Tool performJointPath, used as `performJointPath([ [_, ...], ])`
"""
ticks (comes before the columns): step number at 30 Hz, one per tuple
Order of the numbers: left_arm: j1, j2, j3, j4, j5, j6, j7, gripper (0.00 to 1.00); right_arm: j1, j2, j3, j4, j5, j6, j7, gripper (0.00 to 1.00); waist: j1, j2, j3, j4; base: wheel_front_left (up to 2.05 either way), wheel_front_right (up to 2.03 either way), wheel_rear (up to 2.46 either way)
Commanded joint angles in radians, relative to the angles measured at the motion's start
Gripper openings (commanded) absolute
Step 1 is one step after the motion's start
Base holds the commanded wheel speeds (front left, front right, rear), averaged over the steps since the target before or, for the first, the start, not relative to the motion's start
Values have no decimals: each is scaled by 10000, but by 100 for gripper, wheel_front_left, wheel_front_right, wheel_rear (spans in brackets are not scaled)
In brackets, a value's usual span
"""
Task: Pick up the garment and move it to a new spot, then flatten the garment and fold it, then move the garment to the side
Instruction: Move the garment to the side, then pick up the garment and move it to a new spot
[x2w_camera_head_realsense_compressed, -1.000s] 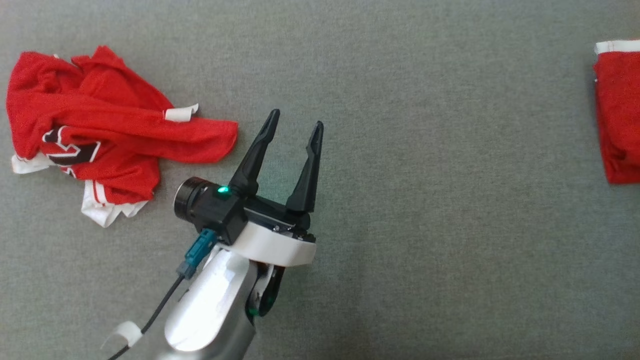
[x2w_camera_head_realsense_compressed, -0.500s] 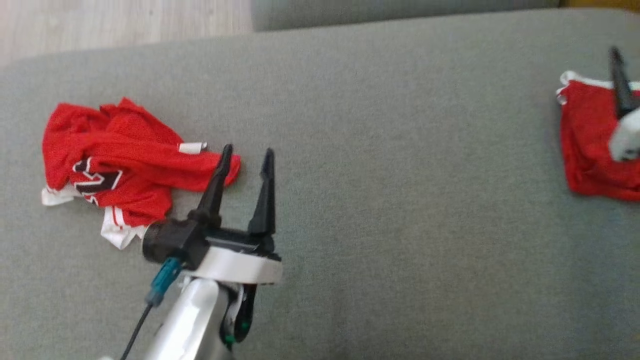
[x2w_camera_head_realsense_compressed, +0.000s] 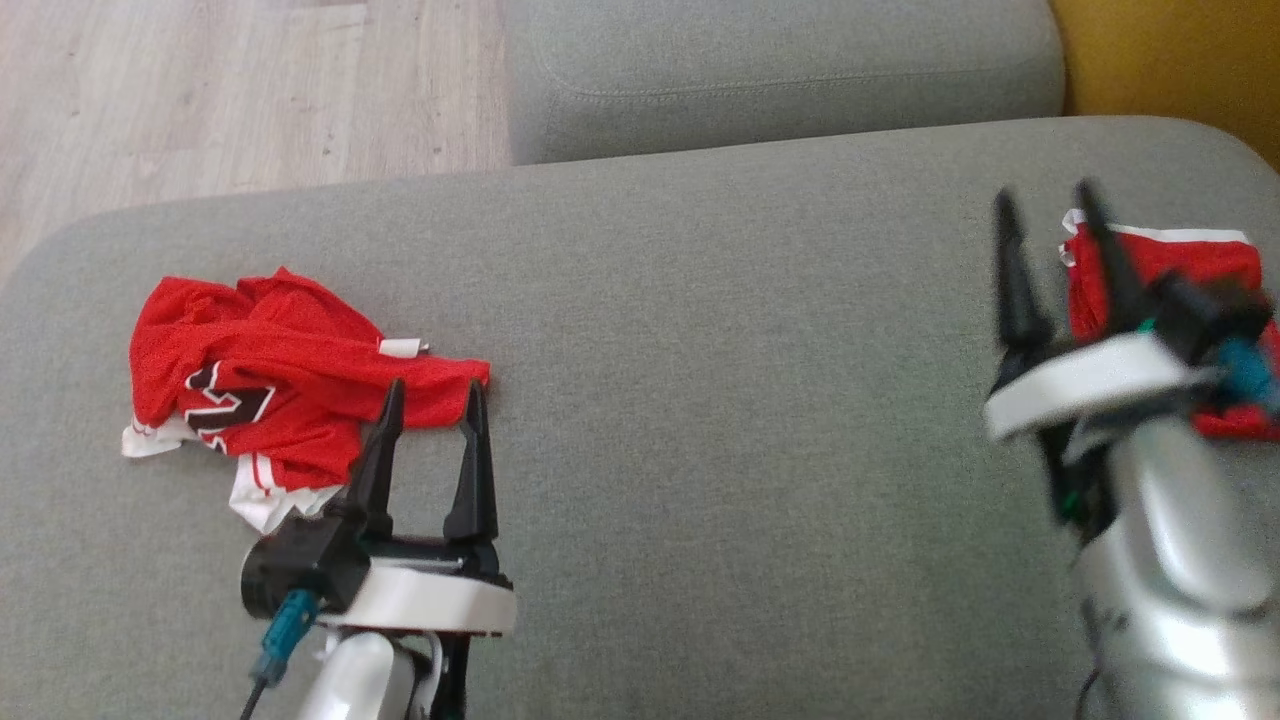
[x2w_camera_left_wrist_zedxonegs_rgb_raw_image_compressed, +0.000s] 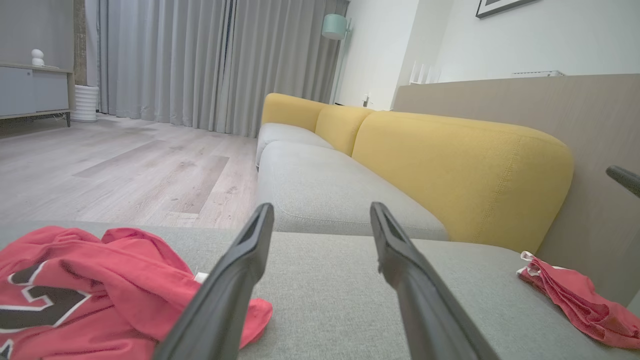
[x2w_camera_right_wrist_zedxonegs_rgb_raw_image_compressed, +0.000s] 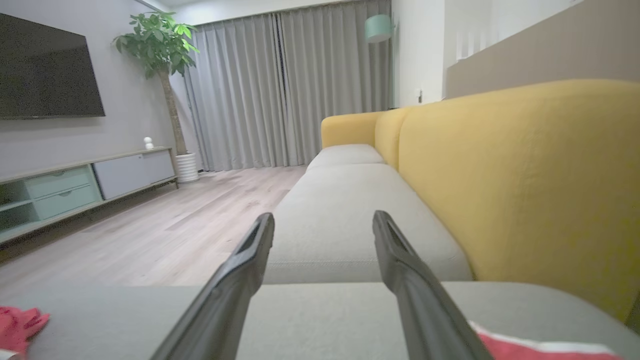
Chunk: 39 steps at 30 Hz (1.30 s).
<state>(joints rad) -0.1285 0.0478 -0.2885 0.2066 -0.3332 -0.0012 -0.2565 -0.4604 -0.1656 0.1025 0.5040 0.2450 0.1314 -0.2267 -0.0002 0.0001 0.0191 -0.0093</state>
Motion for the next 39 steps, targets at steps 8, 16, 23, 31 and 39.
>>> performJointPath([
  [8,135,24,490,-221,-20,-110,-53,100,2280,1066,-469,-1286,-590,-7,-319,100,2,-1,-94,27,0,0,0],
  [16,284,24,469,-65,-97,-135,-53,100,3044,1148,-536,-1722,-379,-7,-346,100,2,-1,-137,37,0,0,0],
  [23,248,24,439,-43,-115,-122,-53,100,3155,1151,-446,-1907,-258,-7,-348,100,2,-1,-167,76,0,0,0],
  [31,253,24,394,-36,-126,-101,-53,100,3240,1152,-389,-1940,-177,-7,-349,100,2,-1,-191,183,0,0,0],
  [39,290,24,476,12,-108,-13,-53,100,3401,1153,50,-1875,-83,-7,-350,100,2,-1,-284,901,0,0,0],
])
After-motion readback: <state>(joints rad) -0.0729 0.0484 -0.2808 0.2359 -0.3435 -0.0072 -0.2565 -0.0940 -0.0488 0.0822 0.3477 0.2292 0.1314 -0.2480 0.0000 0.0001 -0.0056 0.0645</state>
